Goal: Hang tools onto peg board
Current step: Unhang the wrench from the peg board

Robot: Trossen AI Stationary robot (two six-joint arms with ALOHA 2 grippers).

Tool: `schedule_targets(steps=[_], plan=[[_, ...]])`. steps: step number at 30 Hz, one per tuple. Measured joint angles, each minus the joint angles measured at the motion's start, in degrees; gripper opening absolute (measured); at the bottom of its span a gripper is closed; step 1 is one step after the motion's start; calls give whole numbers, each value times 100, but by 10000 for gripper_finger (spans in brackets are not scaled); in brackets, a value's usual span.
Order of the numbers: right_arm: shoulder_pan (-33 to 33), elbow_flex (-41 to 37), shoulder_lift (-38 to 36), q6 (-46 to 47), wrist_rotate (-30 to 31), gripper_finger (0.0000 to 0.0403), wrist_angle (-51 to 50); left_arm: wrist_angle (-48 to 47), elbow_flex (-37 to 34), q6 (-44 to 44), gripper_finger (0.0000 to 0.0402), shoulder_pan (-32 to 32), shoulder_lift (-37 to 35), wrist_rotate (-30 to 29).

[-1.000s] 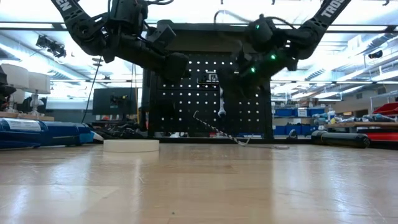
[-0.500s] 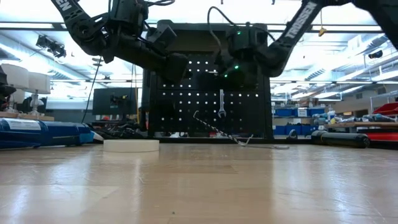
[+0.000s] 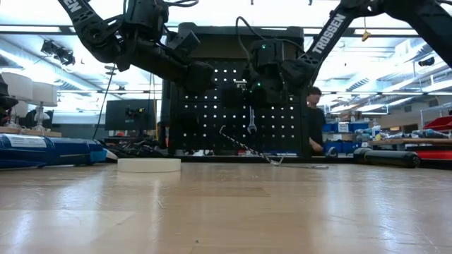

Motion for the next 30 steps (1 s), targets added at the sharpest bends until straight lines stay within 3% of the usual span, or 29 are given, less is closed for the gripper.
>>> schedule_targets(steps=[10,23,30], plan=[[-268,0,0,187,-19,238,21,28,0,-7,211,0,0,1],[-592,8,-2,538,-605,240,-83,80,0,-12,211,0,0,-1],[-562,114,-9,559,-396,240,-145,87,0,-13,211,0,0,1]])
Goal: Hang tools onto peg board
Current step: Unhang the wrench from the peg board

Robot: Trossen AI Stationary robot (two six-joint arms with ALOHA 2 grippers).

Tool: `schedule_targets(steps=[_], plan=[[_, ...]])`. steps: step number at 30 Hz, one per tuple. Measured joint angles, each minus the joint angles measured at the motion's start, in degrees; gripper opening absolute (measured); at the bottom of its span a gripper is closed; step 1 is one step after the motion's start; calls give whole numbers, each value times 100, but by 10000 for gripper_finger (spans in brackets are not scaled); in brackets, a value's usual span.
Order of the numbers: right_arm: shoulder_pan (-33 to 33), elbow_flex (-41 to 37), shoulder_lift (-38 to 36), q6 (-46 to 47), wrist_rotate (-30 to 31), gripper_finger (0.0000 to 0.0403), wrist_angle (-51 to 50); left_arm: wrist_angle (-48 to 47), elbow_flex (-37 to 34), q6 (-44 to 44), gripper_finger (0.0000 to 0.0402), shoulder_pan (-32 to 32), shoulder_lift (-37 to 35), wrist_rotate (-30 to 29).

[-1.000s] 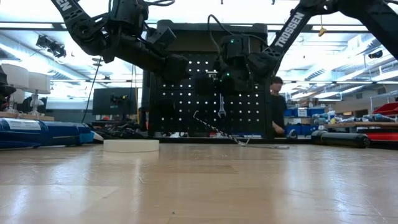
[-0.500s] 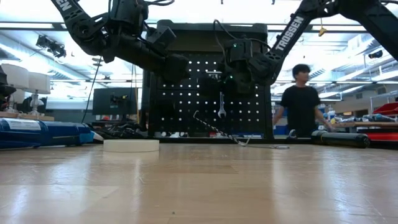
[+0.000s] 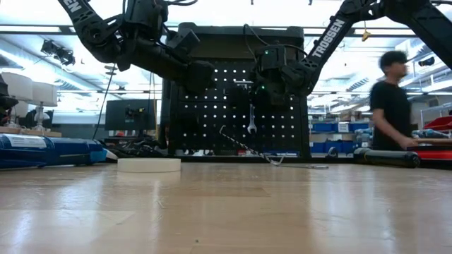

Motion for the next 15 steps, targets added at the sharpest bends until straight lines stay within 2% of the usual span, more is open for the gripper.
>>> schedule_targets(steps=[8,15], plan=[[52,0,0,275,313,240,-18,2,0,-2,211,0,0,0],[55,2,0,268,307,240,-12,15,0,-4,211,0,0,0]])
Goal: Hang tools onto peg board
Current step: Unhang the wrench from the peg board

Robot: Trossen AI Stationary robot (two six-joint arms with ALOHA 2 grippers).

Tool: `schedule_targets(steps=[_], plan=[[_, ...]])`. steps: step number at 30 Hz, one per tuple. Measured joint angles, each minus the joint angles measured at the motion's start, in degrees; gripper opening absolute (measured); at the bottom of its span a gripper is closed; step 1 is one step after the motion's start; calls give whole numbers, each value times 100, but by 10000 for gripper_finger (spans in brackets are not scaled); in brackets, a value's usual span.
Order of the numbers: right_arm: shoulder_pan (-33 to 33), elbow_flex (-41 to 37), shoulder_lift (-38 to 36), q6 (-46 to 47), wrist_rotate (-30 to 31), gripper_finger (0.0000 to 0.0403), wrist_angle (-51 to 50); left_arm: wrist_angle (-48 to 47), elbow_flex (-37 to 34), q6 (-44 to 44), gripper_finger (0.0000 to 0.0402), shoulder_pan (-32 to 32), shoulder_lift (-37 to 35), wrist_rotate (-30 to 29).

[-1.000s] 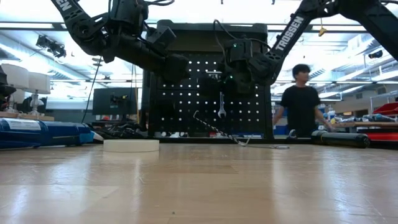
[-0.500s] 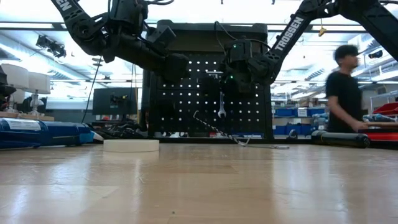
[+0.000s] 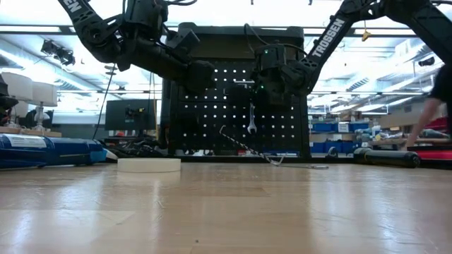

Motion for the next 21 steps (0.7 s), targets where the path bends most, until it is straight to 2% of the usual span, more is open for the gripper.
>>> schedule_targets(steps=[10,17,21], plan=[[48,100,0,153,-73,240,-297,30,0,0,211,0,0,0],[5,232,169,-66,70,240,-59,-10,0,-1,211,0,0,0],[49,352,313,-56,-69,240,-86,-4,0,-2,211,0,-2,-2]])
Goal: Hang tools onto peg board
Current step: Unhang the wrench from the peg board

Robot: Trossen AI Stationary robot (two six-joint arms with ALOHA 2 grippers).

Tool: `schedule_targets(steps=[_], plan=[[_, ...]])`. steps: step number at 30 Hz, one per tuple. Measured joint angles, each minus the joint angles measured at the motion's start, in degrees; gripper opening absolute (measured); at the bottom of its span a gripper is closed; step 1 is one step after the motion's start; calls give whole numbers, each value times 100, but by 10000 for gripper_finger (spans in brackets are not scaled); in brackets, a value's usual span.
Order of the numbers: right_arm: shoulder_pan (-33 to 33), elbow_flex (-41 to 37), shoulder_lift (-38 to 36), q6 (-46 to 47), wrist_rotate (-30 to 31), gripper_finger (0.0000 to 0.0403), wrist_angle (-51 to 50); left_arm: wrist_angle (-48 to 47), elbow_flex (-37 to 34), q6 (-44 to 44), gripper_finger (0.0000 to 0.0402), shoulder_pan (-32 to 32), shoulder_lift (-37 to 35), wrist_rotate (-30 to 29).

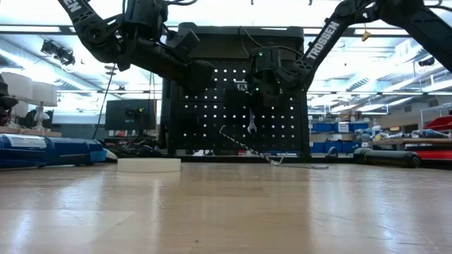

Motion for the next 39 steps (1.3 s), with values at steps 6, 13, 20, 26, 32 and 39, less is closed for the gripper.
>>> schedule_targets(steps=[6,13,20,26,32,39], plan=[[-4,6,67,22,128,232,-23,-45,0,0,211,2,-2,2],[-5,4,69,-88,167,226,-16,-25,0,2,211,1,-2,2],[-87,4,69,-231,161,225,126,-22,0,2,211,0,-2,2],[-135,2,69,-229,64,225,130,-24,0,2,211,0,0,2],[-147,2,67,-242,40,224,128,-22,0,2,211,1,-2,2],[-154,0,65,-244,72,208,111,-22,0,4,211,0,0,2]])
